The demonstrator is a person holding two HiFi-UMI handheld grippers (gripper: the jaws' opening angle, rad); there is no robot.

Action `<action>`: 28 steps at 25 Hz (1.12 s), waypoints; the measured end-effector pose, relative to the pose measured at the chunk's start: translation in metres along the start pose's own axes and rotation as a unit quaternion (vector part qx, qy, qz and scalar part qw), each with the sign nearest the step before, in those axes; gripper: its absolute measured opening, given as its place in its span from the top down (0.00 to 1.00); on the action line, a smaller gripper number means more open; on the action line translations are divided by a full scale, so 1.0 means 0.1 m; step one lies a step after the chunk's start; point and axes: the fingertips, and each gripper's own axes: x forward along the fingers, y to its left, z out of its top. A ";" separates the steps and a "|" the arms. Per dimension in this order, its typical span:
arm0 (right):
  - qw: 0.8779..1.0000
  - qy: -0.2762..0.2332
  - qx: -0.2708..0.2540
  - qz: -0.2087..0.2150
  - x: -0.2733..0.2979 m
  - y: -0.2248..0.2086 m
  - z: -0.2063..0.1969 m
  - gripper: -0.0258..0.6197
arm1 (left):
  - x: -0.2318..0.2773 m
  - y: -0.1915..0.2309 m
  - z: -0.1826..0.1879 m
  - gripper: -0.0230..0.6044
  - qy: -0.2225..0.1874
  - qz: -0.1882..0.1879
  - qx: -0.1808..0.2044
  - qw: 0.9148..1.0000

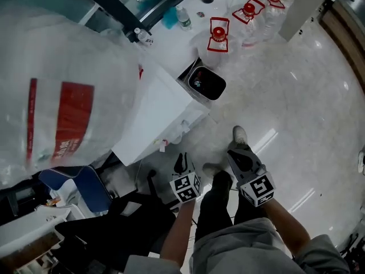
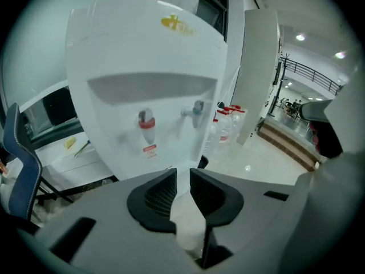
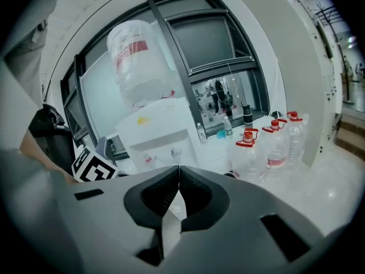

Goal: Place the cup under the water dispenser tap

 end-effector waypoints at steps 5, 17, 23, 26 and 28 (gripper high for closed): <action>1.000 -0.014 -0.006 0.017 -0.11 0.19 0.38 0.94 | -0.44 -0.16 0.36 0.90 -0.025 -0.014 0.010 1.000; 0.998 -0.058 -0.012 0.039 -0.45 0.70 1.10 0.94 | -1.53 -0.30 1.11 0.95 -0.107 -0.039 0.016 0.993; 0.995 -0.089 -0.024 0.046 -0.64 1.01 1.52 0.94 | -2.12 -0.51 1.66 0.95 -0.172 -0.073 0.039 0.982; 0.992 -0.104 -0.048 0.047 -0.71 1.16 1.74 0.94 | -2.41 -0.58 1.90 0.95 -0.207 -0.096 0.043 0.973; 0.989 -0.120 -0.072 0.045 -0.75 1.23 1.93 0.94 | -2.57 -0.64 2.12 0.95 -0.235 -0.118 0.042 0.964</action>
